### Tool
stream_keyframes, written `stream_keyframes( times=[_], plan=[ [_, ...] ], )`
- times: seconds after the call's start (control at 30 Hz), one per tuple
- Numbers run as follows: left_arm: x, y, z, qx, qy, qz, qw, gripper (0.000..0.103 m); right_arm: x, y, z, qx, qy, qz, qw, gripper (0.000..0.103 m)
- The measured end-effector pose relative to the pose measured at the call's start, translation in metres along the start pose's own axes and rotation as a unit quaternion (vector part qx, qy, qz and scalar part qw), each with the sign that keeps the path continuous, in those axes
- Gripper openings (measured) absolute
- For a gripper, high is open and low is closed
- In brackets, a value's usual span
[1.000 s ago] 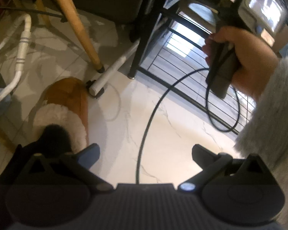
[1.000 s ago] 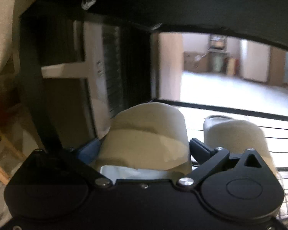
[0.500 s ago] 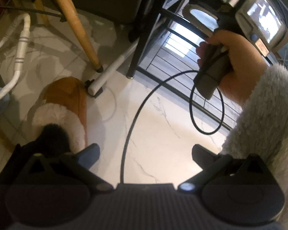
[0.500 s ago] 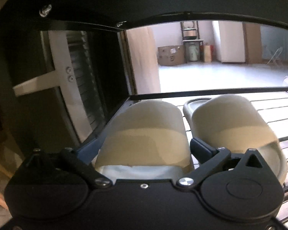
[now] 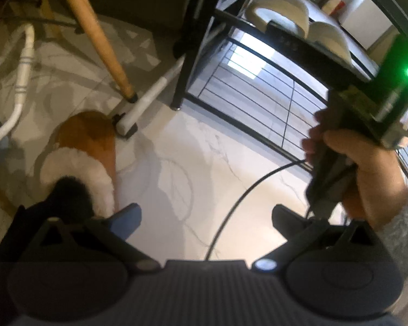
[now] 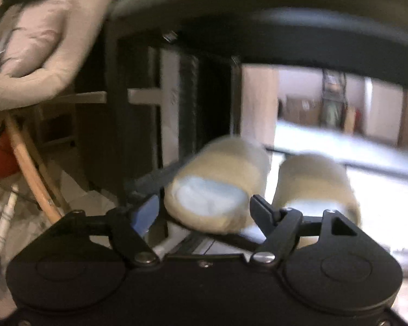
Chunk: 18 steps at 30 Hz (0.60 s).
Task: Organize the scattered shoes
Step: 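Push the slides deeper onto the shelf and align them with the right tool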
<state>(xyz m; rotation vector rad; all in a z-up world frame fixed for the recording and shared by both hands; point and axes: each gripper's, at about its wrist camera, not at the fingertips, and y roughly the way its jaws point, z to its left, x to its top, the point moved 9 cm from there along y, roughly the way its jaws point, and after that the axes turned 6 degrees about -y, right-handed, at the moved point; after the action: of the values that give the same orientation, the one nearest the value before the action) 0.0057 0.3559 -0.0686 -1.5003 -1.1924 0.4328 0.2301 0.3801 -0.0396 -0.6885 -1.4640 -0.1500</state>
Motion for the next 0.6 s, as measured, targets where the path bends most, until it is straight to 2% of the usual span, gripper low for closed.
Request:
stream_keyframes(
  times=[0.13,0.3,0.4,0.43,0.47,0.5,0.6],
  plan=[
    [0.000,0.005,0.008,0.001,-0.021,0.014,0.9997,0.102,-0.010,0.009,-0.003,-0.015,0.028,0.005,0.999,0.073],
    [-0.001,0.006,0.005,-0.001,-0.013,0.014,0.9998,0.102,-0.014,0.018,-0.013,-0.030,0.049,0.001,0.998,0.070],
    [-0.001,0.005,0.004,-0.003,-0.009,0.012,0.9999,0.102,-0.015,0.020,-0.016,-0.028,0.054,0.002,0.998,0.071],
    [-0.001,0.005,0.004,-0.002,-0.009,0.012,0.9999,0.102,-0.013,0.018,-0.016,-0.022,0.061,0.003,0.998,0.078],
    [-0.001,0.005,0.005,-0.002,-0.009,0.012,0.9999,0.102,-0.011,0.016,-0.015,-0.017,0.065,0.004,0.998,0.099],
    [-0.001,0.005,0.006,-0.001,-0.011,0.013,0.9999,0.102,-0.008,0.008,-0.013,-0.009,0.063,-0.003,0.998,0.103],
    [-0.002,0.006,0.008,-0.003,-0.018,0.016,0.9997,0.102,0.013,-0.026,-0.011,-0.004,0.003,-0.071,0.997,0.103]
  ],
)
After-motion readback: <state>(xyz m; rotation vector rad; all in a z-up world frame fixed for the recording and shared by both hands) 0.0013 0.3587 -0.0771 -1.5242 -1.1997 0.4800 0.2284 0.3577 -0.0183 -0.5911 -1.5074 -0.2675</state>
